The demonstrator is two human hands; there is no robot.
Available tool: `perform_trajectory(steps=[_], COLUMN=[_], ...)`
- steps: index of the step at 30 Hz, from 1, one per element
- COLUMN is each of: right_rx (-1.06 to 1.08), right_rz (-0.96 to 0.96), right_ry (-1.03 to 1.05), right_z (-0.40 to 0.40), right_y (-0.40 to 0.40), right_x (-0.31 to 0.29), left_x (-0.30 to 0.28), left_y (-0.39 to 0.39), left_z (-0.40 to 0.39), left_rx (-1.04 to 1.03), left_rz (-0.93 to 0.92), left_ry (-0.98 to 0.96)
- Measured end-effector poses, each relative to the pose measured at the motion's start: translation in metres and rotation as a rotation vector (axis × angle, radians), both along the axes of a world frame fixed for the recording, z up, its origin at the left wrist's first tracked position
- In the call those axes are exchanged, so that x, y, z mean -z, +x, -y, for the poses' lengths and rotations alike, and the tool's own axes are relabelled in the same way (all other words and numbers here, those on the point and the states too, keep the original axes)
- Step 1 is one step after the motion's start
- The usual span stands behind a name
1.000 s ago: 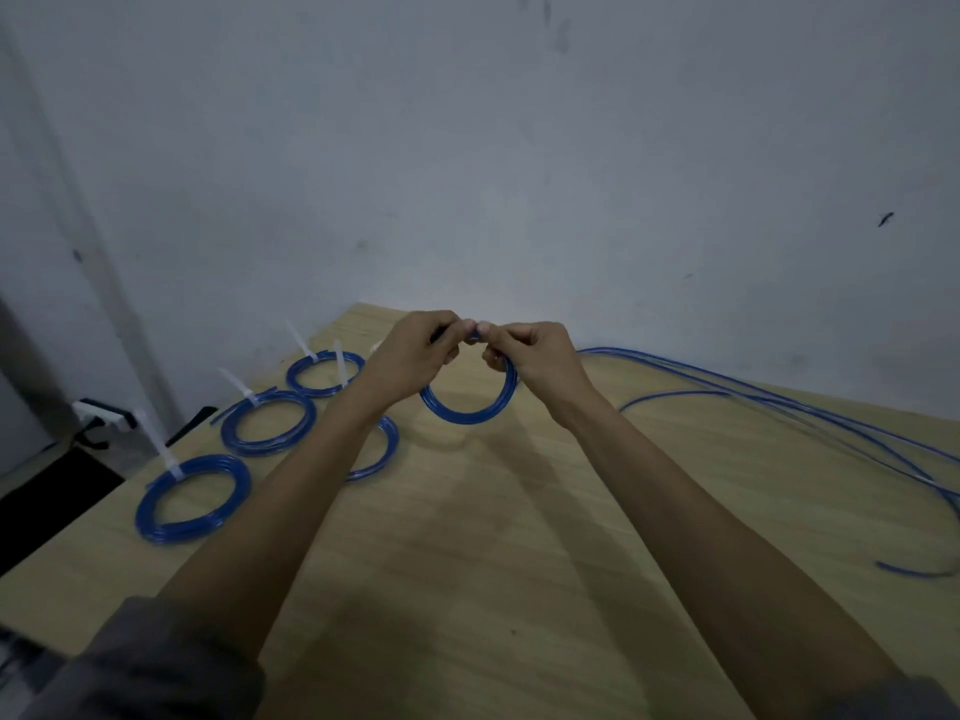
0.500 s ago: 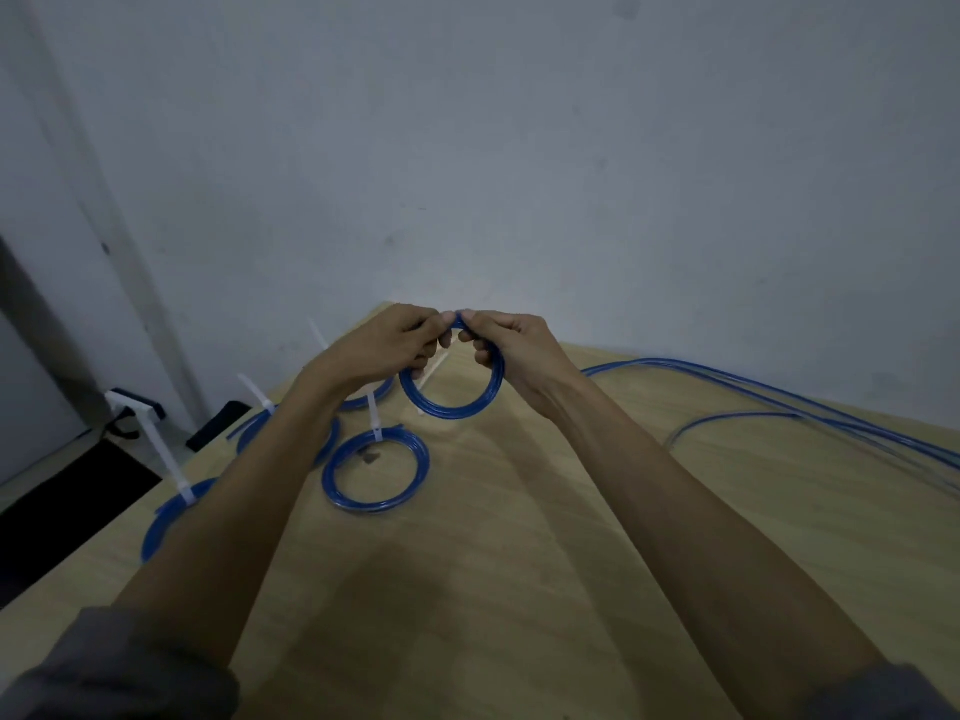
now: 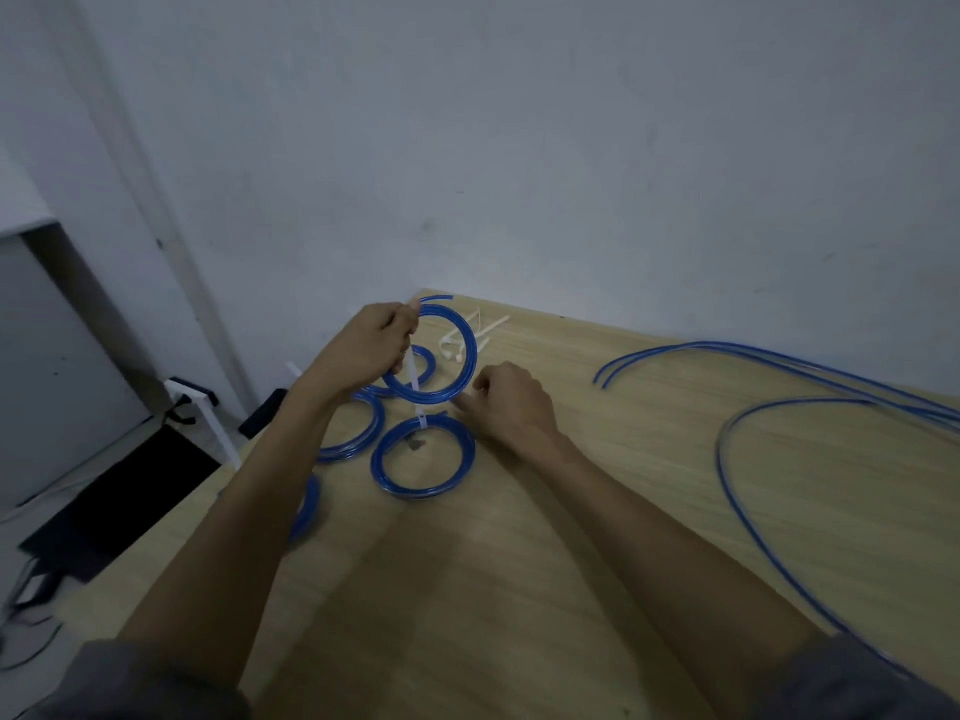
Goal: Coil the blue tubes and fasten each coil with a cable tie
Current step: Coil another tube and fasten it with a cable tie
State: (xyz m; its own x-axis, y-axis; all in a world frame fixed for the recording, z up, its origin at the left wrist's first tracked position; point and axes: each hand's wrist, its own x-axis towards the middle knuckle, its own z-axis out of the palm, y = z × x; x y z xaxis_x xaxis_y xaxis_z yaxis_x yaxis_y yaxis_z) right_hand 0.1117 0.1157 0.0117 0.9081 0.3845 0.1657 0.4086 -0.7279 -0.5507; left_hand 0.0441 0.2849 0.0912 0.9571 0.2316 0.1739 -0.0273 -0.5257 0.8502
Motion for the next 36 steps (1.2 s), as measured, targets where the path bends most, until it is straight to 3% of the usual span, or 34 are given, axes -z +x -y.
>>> perform_trajectory(steps=[5,12,19,28,36], right_rx=[0.015,0.086,0.158,0.147,0.109], right_rz=[0.016,-0.044,0.108,0.244,0.276], right_ry=[-0.064,0.164,0.324,0.261,0.192], right_z=[-0.007,0.043,0.139,0.23,0.245], right_y=[-0.005,-0.017,-0.044,-0.094,-0.12], right_x=[-0.004,-0.04,-0.094,-0.091,-0.072], left_x=[-0.002,0.003,0.021,0.042,0.048], left_y=[-0.01,-0.017,0.001,0.02,0.033], left_z=[0.001,0.027,0.097,0.201,0.227], left_rx=[0.001,-0.003,0.046,-0.026,-0.124], left_rz=[0.004,0.001,-0.038,-0.095,-0.183], left_ry=[-0.034,-0.048,-0.186,-0.468,-0.694])
